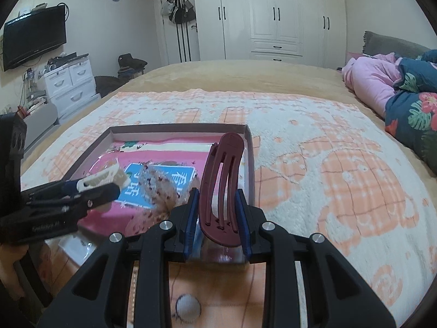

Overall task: Organize jewelry
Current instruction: 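Release the white claw clip into the box with the left tool while the right tool releases the maroon clip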

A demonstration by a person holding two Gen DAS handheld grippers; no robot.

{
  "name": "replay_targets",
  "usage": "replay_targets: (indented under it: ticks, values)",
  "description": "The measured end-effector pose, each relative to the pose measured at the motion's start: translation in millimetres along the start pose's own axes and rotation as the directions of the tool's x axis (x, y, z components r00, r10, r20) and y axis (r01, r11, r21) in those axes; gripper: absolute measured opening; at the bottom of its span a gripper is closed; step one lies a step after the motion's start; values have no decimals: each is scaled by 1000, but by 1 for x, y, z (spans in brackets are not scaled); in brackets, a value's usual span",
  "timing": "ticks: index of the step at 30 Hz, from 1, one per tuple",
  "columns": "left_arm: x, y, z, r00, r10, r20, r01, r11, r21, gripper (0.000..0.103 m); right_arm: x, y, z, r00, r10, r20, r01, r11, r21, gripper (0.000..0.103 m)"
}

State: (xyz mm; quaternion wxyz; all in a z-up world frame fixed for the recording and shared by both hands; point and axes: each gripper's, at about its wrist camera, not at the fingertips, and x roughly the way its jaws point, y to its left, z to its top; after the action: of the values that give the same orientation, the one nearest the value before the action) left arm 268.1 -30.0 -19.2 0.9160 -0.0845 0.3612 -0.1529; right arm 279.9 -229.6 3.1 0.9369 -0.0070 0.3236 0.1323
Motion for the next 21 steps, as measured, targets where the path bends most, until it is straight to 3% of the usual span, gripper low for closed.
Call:
replay_targets:
  ticks: [12,21]
  values:
    - [3,5,-2,1000,0,-2,0,1000,-5,57,35,10,5,999,5,-43,-6,1000,-17,26]
    - [4,5,-2,1000,5,0,-5,1000,-7,57,37,7,1,998,4,-68,-3,1000,10,26]
